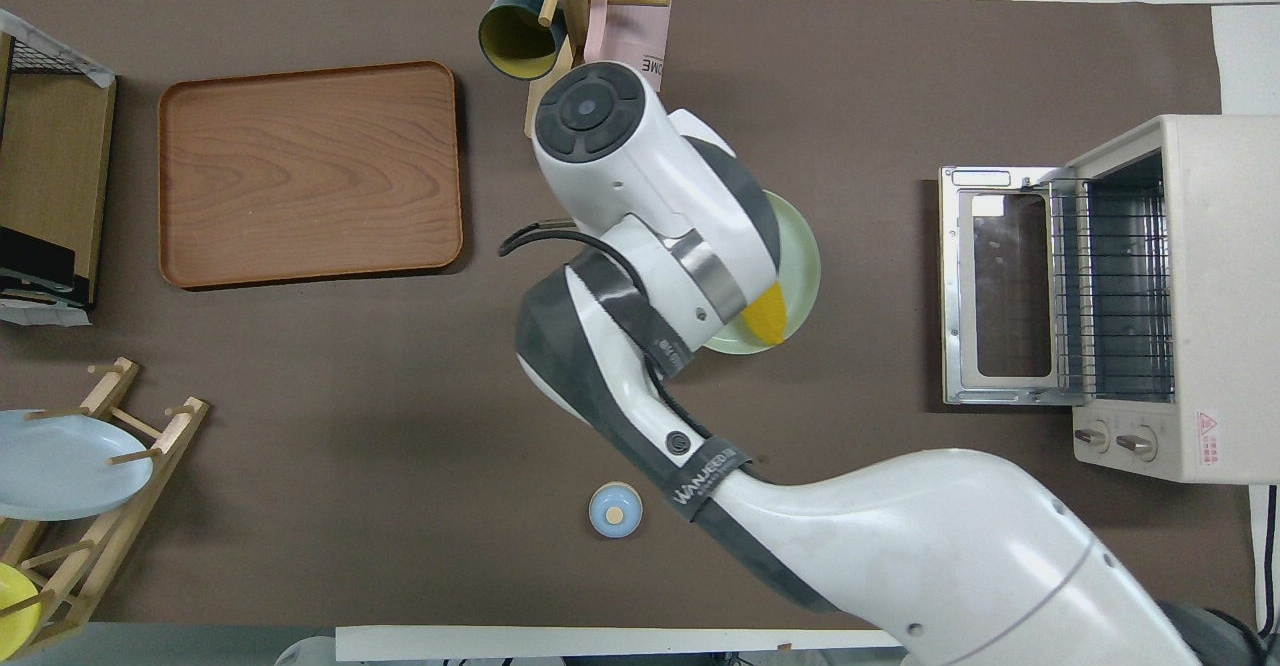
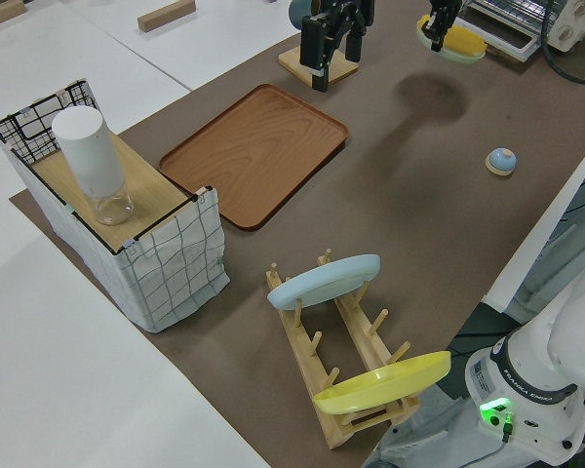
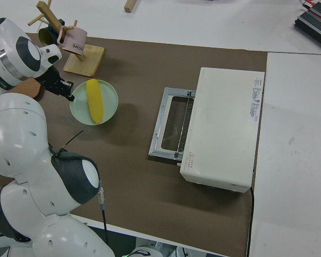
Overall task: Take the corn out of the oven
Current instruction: 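Lower the green plate onto the table and open the right gripper, then grasp the yellow corn with the left gripper while the right gripper withdraws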
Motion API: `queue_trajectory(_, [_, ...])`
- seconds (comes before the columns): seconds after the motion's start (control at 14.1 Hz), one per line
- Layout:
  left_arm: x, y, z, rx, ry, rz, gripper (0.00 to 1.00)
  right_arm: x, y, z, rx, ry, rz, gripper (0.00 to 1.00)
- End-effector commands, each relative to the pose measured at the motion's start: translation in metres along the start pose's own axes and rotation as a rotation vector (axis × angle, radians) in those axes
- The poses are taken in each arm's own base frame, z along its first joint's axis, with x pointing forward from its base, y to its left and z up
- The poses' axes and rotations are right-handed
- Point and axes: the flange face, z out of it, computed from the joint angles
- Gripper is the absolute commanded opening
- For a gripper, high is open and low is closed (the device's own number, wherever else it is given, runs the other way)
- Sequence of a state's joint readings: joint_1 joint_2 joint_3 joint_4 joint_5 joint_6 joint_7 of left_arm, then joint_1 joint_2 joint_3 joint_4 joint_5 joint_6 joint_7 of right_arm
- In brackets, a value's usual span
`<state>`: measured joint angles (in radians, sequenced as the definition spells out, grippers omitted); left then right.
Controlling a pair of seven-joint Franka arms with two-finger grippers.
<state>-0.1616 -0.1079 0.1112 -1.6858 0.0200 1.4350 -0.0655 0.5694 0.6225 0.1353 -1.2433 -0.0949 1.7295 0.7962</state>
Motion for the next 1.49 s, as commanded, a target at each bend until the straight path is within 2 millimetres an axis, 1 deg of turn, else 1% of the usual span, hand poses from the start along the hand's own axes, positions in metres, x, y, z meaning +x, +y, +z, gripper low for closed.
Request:
queue_trajectory(0.0, [-0.003, -0.005, 0.001, 0.021, -0.018, -0.006, 1.00, -0.001, -0.052, 0.031, 0.083, 0.022, 0.078, 0.00])
queue_trajectory(0.07, [-0.003, -0.005, 0.001, 0.021, -0.018, -0.005, 1.00, -0.001, -0.058, 0.037, 0.096, 0.027, 0.084, 0.00])
queue_trajectory(0.14, [-0.003, -0.003, 0.001, 0.022, -0.020, 0.000, 1.00, 0.000, -0.059, 0.039, 0.102, 0.029, 0.092, 0.00])
queue_trajectory(0.21, [-0.003, 0.001, 0.001, 0.023, -0.020, 0.007, 1.00, -0.003, -0.064, 0.039, 0.125, 0.024, 0.116, 0.02])
queue_trajectory(0.28, [-0.004, 0.003, 0.000, 0.024, -0.018, 0.012, 1.00, -0.004, -0.067, 0.036, 0.162, 0.002, 0.173, 0.25])
queue_trajectory(0.36, [-0.004, 0.003, 0.001, 0.024, -0.021, 0.013, 1.00, 0.003, -0.060, 0.032, 0.176, -0.006, 0.202, 0.45])
queue_trajectory(0.43, [-0.005, 0.004, 0.001, 0.025, -0.021, 0.018, 1.00, 0.014, -0.044, 0.021, 0.179, -0.004, 0.225, 0.52])
queue_trajectory(0.5, [-0.004, 0.005, 0.005, 0.023, -0.023, 0.020, 1.00, 0.024, -0.023, -0.004, 0.189, 0.012, 0.248, 0.57])
queue_trajectory(0.57, [-0.006, 0.009, 0.010, 0.013, -0.019, 0.022, 1.00, 0.034, 0.003, -0.025, 0.192, 0.031, 0.252, 0.65])
queue_trajectory(0.64, [-0.010, 0.024, 0.023, -0.016, -0.003, 0.032, 1.00, 0.037, 0.032, -0.038, 0.163, 0.026, 0.218, 0.66])
queue_trajectory(0.71, [-0.019, 0.077, 0.048, -0.039, 0.040, 0.019, 1.00, 0.043, 0.068, -0.043, 0.139, 0.013, 0.177, 0.66])
queue_trajectory(0.78, [-0.025, 0.124, 0.081, -0.041, 0.083, -0.044, 1.00, 0.048, 0.111, -0.038, 0.113, -0.008, 0.133, 0.65])
queue_trajectory(0.85, [-0.031, 0.169, 0.107, -0.049, 0.109, -0.093, 1.00, 0.047, 0.150, -0.031, 0.094, -0.023, 0.094, 0.60])
queue_trajectory(0.92, [-0.036, 0.213, 0.129, -0.058, 0.121, -0.121, 1.00, 0.047, 0.178, -0.020, 0.077, -0.044, 0.054, 0.52])
queue_trajectory(0.99, [-0.032, 0.256, 0.153, -0.072, 0.130, -0.155, 1.00, 0.046, 0.197, -0.010, 0.066, -0.065, 0.025, 0.40])
queue_trajectory(1.07, [-0.030, 0.298, 0.178, -0.094, 0.153, -0.179, 1.00, 0.045, 0.214, 0.007, 0.048, -0.079, 0.014, 0.26])
queue_trajectory(1.14, [-0.031, 0.340, 0.207, -0.097, 0.158, -0.172, 1.00, 0.046, 0.245, 0.025, 0.012, -0.068, -0.021, 0.15])
queue_trajectory(1.21, [-0.027, 0.370, 0.238, -0.084, 0.145, -0.163, 1.00, 0.047, 0.270, 0.042, -0.020, -0.066, -0.081, 0.10])
queue_trajectory(1.28, [-0.022, 0.394, 0.255, -0.083, 0.143, -0.182, 1.00, 0.046, 0.288, 0.056, -0.036, -0.057, -0.117, 0.06])
queue_trajectory(1.35, [-0.015, 0.413, 0.270, -0.088, 0.149, -0.204, 1.00, 0.043, 0.298, 0.068, -0.050, -0.054, -0.122, 0.03])
queue_trajectory(1.42, [-0.004, 0.427, 0.282, -0.092, 0.153, -0.214, 1.00, 0.043, 0.301, 0.078, -0.092, -0.055, -0.140, 0.02])
